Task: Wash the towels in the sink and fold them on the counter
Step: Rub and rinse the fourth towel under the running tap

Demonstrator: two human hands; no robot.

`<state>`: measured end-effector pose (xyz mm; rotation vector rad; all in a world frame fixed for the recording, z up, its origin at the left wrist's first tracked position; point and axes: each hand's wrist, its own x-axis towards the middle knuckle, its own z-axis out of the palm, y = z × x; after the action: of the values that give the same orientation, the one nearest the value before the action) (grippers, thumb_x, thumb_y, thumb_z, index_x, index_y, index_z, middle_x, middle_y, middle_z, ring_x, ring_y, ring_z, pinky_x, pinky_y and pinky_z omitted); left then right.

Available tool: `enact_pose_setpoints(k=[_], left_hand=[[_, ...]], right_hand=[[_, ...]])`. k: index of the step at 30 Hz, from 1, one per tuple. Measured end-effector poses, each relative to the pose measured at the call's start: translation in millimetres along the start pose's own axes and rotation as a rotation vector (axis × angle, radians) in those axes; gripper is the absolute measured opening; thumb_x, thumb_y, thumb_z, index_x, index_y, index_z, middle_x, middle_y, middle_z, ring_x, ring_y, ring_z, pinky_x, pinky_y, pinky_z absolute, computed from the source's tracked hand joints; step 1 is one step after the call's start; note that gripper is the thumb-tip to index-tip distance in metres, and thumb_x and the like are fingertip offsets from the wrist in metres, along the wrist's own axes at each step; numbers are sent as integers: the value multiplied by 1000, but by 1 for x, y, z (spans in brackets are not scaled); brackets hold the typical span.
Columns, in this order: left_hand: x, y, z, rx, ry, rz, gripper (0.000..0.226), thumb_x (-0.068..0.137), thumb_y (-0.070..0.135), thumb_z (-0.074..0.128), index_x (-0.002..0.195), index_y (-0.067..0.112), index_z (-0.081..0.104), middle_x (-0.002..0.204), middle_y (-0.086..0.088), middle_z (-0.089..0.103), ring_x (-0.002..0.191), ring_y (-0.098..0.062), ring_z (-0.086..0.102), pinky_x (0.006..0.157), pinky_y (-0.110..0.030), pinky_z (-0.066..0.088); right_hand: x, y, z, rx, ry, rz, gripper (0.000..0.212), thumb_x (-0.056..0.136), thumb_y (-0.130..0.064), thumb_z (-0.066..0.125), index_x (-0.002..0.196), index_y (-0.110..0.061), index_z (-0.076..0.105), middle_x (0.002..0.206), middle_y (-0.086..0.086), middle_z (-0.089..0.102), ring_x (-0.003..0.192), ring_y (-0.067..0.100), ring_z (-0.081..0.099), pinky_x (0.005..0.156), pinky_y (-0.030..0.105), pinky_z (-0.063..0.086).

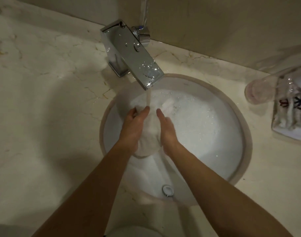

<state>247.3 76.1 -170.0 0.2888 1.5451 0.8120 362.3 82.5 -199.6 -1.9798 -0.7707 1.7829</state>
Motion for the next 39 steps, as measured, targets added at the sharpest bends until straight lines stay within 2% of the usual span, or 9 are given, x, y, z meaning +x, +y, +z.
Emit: enact_pose_setpoints(k=[3,9,14,19,24,29,31,35,39], left_hand=[[11,2,4,-59,-40,26,32,87,27,67,119,20,65,107,-6,73,101,-28,70,93,-45,54],[25,4,2,260,109,41,41,70,42,62,102,17,68,89,-3,72,90,-26,69,84,-37,56],[12,5,-14,16,-163,-76,15,91,27,54,83,19,64,62,10,69,75,-19,65,68,-31,50],[23,3,-11,-96,-158,-150,53,80,47,68,120,13,65,111,-12,71,103,-31,68,89,-41,53],[54,0,2,27,140,65,27,94,27,63,93,0,67,90,-16,70,84,-29,69,82,-40,54],[52,4,14,418,354,256,57,94,31,12,97,1,60,106,-21,64,95,-30,58,82,-28,37],[35,0,10,535,404,326,28,95,33,37,87,13,56,94,-15,66,83,-26,55,72,-26,33],[-8,-12,-3,631,497,559,39,85,47,46,90,13,63,77,-4,66,74,-26,60,67,-29,42],[2,-34,6,840,489,541,43,94,37,46,119,5,59,105,-21,66,96,-39,60,85,-41,47]], right_hand=[[-7,-11,0,399,-193,212,59,93,-63,54,118,-12,71,115,13,73,107,27,70,103,43,51],[1,-36,0,-71,191,-280,14,93,-19,62,90,-22,48,83,0,57,77,21,58,70,40,50],[-6,-51,4,537,-166,19,32,94,-27,62,108,1,64,100,21,66,96,31,67,89,41,55],[-11,-21,9,-11,-123,90,45,98,-51,55,121,-11,52,114,10,69,99,23,69,69,32,57],[-22,-23,8,98,48,-325,28,96,-37,61,88,-13,49,79,7,62,77,15,62,69,36,52],[38,-38,32,-360,195,-383,12,101,-29,53,100,-18,48,98,5,59,88,21,56,76,37,45],[49,-32,35,-379,194,-393,9,98,-23,57,96,-15,52,94,5,64,86,24,60,77,45,51],[12,-14,26,-289,26,-501,21,92,-40,52,77,-26,55,73,-8,59,74,17,58,67,36,46],[33,18,26,-583,382,-698,31,92,-42,49,93,-13,59,107,9,59,102,28,52,86,35,39]])
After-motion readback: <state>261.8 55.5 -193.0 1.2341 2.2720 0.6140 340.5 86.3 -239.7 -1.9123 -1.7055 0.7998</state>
